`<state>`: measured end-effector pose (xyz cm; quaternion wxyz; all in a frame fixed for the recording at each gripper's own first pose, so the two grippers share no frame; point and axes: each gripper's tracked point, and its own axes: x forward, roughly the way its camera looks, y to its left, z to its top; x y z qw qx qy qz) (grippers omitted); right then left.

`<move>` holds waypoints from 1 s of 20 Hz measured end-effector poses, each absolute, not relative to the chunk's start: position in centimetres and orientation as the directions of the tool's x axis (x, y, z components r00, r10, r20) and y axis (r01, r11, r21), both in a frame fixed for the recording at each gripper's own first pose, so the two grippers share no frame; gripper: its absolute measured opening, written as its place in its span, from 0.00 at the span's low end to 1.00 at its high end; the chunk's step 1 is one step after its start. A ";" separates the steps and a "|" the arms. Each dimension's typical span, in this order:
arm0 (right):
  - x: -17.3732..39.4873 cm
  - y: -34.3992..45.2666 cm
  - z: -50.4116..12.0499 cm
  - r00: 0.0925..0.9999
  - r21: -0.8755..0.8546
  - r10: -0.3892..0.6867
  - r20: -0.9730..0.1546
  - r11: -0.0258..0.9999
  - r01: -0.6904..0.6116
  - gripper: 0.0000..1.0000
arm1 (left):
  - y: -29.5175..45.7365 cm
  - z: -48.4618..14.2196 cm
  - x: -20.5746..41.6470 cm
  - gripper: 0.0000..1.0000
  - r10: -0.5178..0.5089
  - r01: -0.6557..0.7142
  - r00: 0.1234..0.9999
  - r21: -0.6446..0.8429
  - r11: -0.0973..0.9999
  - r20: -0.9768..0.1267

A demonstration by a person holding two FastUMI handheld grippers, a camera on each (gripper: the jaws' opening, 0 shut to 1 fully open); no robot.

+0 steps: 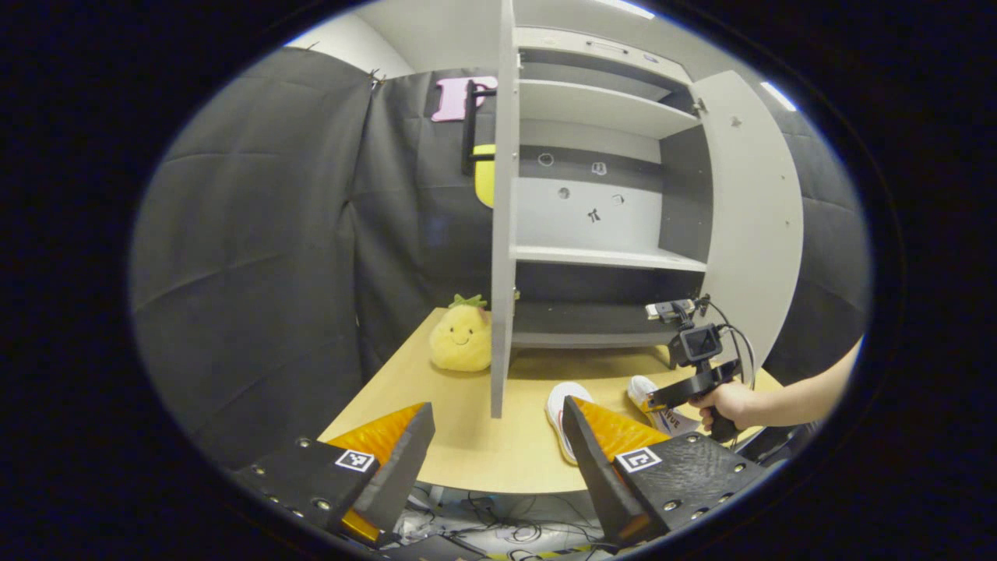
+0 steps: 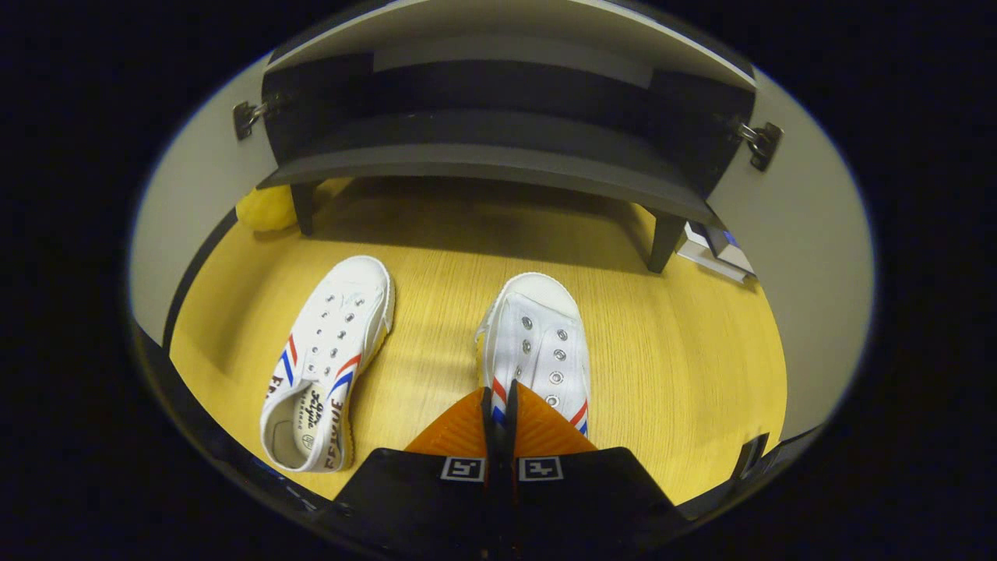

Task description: Grab one shoe with the right hand and put it into the shoe cabinet, grab the other shoe with the left hand and put it into the shoe cabinet; then close the right door with the right hand and the left door with the left hand.

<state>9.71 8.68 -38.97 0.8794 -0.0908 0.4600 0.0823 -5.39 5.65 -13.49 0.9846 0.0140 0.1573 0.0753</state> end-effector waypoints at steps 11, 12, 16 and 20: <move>9.4 8.8 -20.8 0.787 0.011 0.201 -0.583 0.971 -0.239 0.02 | 1.5 -11.6 -3.1 0.94 0.027 -0.003 0.971 0.097 0.995 -0.239; 9.6 8.8 -19.2 0.801 0.020 0.214 -0.560 0.969 -0.245 0.02 | 1.1 -11.5 -2.9 0.94 0.016 0.008 0.971 0.099 0.995 -0.237; 11.2 9.5 -13.3 0.853 0.026 0.243 -0.462 0.965 -0.261 0.01 | -0.6 -10.6 -1.9 0.93 -0.007 0.035 0.974 0.119 0.992 -0.225; 13.6 10.7 -8.3 0.876 0.046 0.296 -0.381 0.952 -0.301 0.01 | -1.8 -9.1 -0.5 0.93 -0.004 0.033 0.982 0.150 0.988 -0.191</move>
